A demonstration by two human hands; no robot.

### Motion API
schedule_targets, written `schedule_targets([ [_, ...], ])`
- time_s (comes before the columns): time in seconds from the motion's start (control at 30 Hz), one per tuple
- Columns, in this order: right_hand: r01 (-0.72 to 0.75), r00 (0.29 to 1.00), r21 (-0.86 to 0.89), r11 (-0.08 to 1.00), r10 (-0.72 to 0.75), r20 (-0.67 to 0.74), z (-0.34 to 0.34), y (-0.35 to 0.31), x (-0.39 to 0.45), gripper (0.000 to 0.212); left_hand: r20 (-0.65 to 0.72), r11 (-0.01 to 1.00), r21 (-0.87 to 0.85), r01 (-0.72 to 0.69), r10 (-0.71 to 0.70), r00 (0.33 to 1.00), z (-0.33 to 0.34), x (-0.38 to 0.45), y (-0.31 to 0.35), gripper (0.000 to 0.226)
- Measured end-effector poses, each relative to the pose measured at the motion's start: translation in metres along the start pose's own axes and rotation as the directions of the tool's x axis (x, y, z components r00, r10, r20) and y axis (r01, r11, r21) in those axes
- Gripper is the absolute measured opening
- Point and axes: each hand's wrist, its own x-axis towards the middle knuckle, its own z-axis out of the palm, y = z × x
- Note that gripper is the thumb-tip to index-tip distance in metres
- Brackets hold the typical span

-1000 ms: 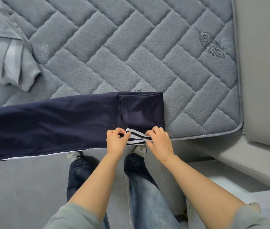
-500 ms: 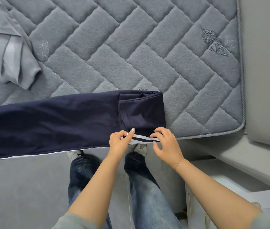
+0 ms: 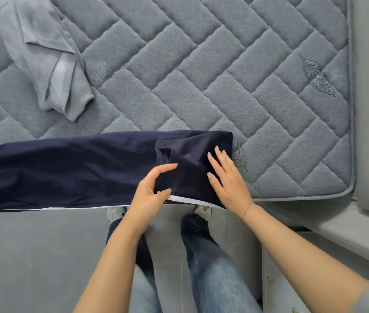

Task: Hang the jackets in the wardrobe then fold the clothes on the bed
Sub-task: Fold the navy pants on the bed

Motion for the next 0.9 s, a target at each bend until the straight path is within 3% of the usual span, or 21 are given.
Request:
schedule_targets([
  [0.17,0.022,0.994,-0.050,0.999,-0.016,0.111,0.031,-0.058,0.024,0.058,0.029,0.997,0.032,-0.068,0.067,0.997,-0.090,-0.024,0.015,0.082],
  [0.37,0.162,0.973,-0.107,0.981,-0.141,0.183,0.100,-0.160,0.064,0.065,-0.124,0.993,0.052,-0.107,0.113,0.986,-0.240,-0.061,0.000,0.085],
  [0.47,0.183,0.958,-0.136,0.974,-0.146,0.246,0.144,-0.208,0.089,0.066,-0.279,0.997,0.073,-0.023,0.043,0.959,-0.312,-0.072,-0.033,0.090],
  [0.57,0.161,0.942,-0.248,0.955,-0.074,0.327,0.183,-0.241,0.106,0.071,-0.372,0.992,0.059,0.108,-0.079,0.925,-0.362,-0.074,-0.072,0.081],
  [0.7,0.109,0.942,-0.431,0.896,0.046,0.333,0.208,-0.262,0.115,0.078,-0.416,0.993,-0.049,0.105,-0.116,0.902,-0.384,-0.057,-0.091,0.056],
  [0.8,0.101,0.942,-0.459,0.883,0.064,0.329,0.206,-0.265,0.112,0.077,-0.413,0.986,0.147,0.076,-0.009,0.911,-0.378,-0.036,-0.087,0.059],
  [0.9,0.118,0.942,-0.409,0.905,0.028,0.334,0.198,-0.264,0.110,0.073,-0.405,0.937,0.349,0.019,0.132,0.905,-0.375,-0.027,-0.077,0.047],
])
